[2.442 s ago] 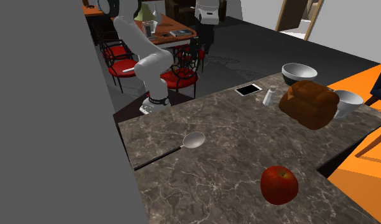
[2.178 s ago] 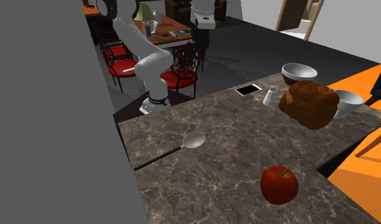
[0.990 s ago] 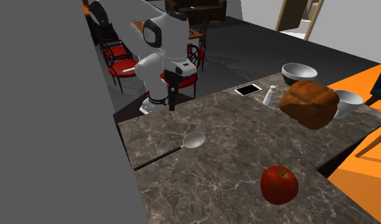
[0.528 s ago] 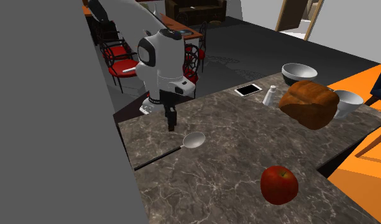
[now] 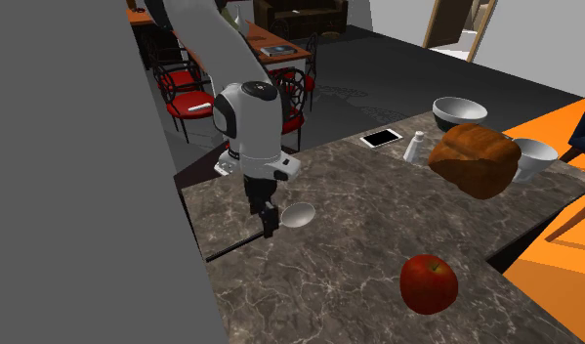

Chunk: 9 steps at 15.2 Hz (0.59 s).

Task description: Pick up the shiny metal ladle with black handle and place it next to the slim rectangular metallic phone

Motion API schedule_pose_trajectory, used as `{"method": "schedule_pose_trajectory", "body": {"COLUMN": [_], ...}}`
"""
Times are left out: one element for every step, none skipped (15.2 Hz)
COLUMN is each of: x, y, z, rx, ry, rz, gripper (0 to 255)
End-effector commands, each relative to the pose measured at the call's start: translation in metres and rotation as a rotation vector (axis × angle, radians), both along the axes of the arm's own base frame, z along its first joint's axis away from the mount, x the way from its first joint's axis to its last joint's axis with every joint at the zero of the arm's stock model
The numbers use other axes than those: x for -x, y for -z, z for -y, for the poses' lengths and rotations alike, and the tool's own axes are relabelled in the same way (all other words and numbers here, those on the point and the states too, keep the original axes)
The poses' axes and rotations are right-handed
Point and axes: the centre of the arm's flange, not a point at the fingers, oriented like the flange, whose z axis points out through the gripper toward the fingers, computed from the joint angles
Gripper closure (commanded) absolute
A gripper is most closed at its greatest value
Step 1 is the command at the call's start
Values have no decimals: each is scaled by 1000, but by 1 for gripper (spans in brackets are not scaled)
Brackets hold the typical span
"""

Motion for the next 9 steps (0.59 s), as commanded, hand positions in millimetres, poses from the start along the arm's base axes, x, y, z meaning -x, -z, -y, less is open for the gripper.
{"method": "schedule_pose_trajectory", "body": {"x": [-2, -2, -2, -2, -2, -2, -2, -2, -2], "y": [10, 15, 21, 26, 31, 34, 34, 34, 34], "z": [3, 4, 5, 6, 6, 7, 7, 7, 7], "rx": [3, 3, 3, 3, 3, 3, 3, 3, 3], "ry": [-8, -8, -8, -8, -8, -8, -8, -8, -8], "rz": [1, 1, 1, 1, 1, 1, 1, 1, 1], "gripper": [0, 0, 0, 0, 0, 0, 0, 0, 0]}}
